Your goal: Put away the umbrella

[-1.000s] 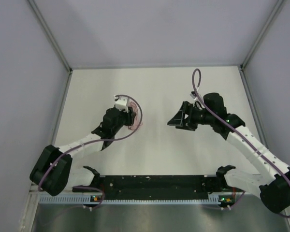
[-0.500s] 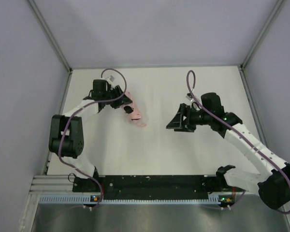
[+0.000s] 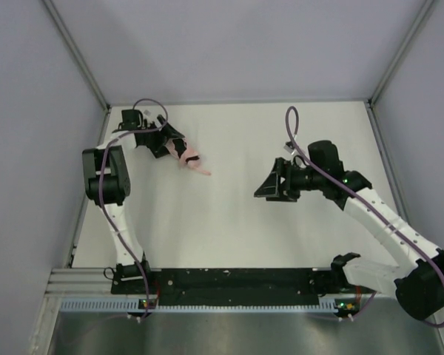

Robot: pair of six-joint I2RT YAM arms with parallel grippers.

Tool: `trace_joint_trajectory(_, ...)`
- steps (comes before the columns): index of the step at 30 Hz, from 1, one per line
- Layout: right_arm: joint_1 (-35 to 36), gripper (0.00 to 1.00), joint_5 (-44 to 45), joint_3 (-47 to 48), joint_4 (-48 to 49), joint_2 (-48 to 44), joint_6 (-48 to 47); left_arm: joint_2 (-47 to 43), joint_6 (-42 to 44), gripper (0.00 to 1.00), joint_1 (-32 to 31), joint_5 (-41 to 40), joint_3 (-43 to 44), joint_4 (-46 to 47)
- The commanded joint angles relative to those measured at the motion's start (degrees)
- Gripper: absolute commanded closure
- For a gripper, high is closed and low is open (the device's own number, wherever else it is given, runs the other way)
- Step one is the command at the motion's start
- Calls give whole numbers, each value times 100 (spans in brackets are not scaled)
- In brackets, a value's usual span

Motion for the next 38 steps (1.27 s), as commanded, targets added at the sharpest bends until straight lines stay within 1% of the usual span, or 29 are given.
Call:
trace_joint_trajectory(1, -58, 30, -86, 314, -112, -58, -179, -553, 247, 2, 212, -14, -87, -68)
trace_joint_trajectory(4, -58, 30, -42, 420, -174, -23, -259, -1046, 352, 2, 309, -50, -281, -182)
trace_joint_trajectory(7, -66, 30, 212, 525, -384, -23, -399, -1669, 554, 2, 345, -444, -413, -682)
trace_joint_trajectory(9, -84, 28, 712, 657, -779, 3, -539, -2196, 573, 2, 353, -708, -658, -884)
trace_joint_trajectory(11, -110, 27, 1186, 806, -1183, -14, -715, -2828, 389, 2, 345, -938, -1096, -843)
trace_joint_trajectory(13, -119, 24, 1933, 973, -1727, -93, -926, -3705, 21, 2, 310, -886, -1667, -570)
trace_joint_trajectory(15, -119, 21, 2740, 1157, -2193, -242, -1102, -4375, -226, 2, 152, -807, -2143, -429)
trace_joint_trajectory(18, -119, 18, 3893, 1456, -2686, -567, -1304, -5245, -446, 8, -462, -850, -2426, -542)
trace_joint_trajectory(20, -119, 15, 4596, 1606, -2924, -830, -1331, -5773, -438, 9, -1173, -1130, -2400, -674)
trace_joint_trajectory(21, -119, 13, 4799, 1667, -3021, -988, -1305, -6054, -456, 9, -1567, -1262, -2400, -675)
trace_joint_trajectory(22, -119, 11, 4940, 1738, -3091, -1120, -1348, -6292, -473, 9, -1937, -1324, -2408, -640)
trace_joint_trajectory(24, -119, 9, 5160, 1948, -3311, -1489, -1402, -6758, -543, 9, -2352, -1263, -2382, -447)
trace_joint_trajectory(26, -119, 8, 5258, 2133, -3356, -1901, -1463, -7250, -587, 9, -2573, -1255, -2303, -324)
trace_joint_trajectory(29, -119, 5, 5355, 2370, -3251, -2569, -1471, -7875, -465, 9, -2582, -1228, -2189, -139)
trace_joint_trajectory(31, -110, 1, 5424, 2598, -3242, -2790, -1533, -8200, -132, 7, -2591, -1307, -2040, -60)
trace_joint_trajectory(35, -119, 1, 5566, 3021, -3198, -3055, -1489, -8640, 203, 2, -2591, -1597, -1776, 81)
trace_joint_trajectory(38, -110, 1, 5496, 3109, -3180, -3072, -1472, -8746, 169, 2, -2582, -1694, -1811, 283)
